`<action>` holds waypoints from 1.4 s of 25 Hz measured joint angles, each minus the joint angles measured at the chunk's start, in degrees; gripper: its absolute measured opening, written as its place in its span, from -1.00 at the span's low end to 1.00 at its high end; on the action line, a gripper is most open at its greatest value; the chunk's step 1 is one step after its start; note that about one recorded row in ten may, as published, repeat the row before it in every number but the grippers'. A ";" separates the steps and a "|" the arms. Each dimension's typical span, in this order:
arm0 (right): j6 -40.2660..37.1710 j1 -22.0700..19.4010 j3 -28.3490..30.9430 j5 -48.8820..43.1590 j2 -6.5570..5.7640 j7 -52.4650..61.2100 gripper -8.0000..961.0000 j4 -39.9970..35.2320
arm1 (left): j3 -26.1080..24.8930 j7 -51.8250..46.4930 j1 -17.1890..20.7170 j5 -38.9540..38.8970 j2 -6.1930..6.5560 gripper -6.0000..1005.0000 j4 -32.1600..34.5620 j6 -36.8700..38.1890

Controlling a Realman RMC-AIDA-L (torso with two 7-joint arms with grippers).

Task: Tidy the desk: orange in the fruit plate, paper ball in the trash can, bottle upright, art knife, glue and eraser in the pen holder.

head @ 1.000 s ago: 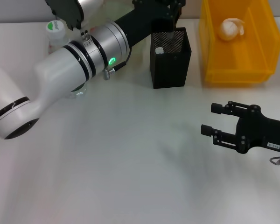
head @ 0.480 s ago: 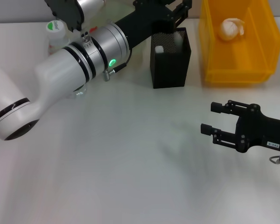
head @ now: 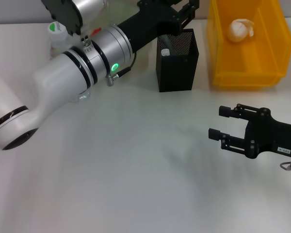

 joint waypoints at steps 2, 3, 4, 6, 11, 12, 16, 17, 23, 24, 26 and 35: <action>-0.04 -0.10 0.00 0.22 0.00 0.00 0.54 0.00 | 0.32 -0.40 0.52 0.19 0.00 -0.16 -0.02 1.44; -0.10 -0.19 0.00 0.30 0.00 0.01 0.54 0.00 | 0.58 -0.57 0.92 0.23 0.01 -0.14 -0.02 2.44; -0.10 -0.19 0.00 0.30 0.00 0.01 0.54 0.00 | 0.97 -0.75 1.60 0.32 0.06 -0.13 -0.02 3.87; -0.30 -0.19 0.02 0.36 0.00 0.28 0.54 0.00 | 1.45 -1.00 2.54 0.51 0.21 -0.09 -0.01 5.95; -0.64 0.21 0.12 0.51 -0.01 1.20 0.55 0.15 | 1.35 -3.00 5.93 5.99 0.71 0.07 -0.24 11.63; -0.66 0.34 0.15 0.52 -0.01 1.53 0.55 0.27 | 0.92 -4.08 6.86 7.79 0.96 0.12 -0.39 12.97; -1.47 0.47 0.17 0.54 -0.04 2.65 0.55 0.43 | -1.98 -9.45 8.73 15.65 2.99 0.29 -2.30 18.88; -1.97 0.48 0.17 0.55 -0.08 3.05 0.55 0.43 | -3.03 -10.74 8.93 18.14 3.47 0.34 -3.14 20.61; -4.77 0.68 0.15 0.58 -0.59 7.66 0.56 0.00 | -15.94 -18.54 12.12 41.43 7.89 0.61 -6.12 33.70; -4.77 0.68 0.15 0.58 -0.59 7.66 0.56 0.00 | -15.94 -18.54 12.12 41.43 7.89 0.61 -6.12 33.70; -4.95 1.04 -0.15 0.41 -0.73 9.78 0.56 -0.05 | -19.54 -19.22 13.16 47.79 8.67 0.61 -6.71 37.37; -7.74 1.63 -0.73 -0.49 -0.80 12.12 0.57 -1.39 | -25.24 -21.67 15.51 59.21 10.54 0.61 -8.09 41.12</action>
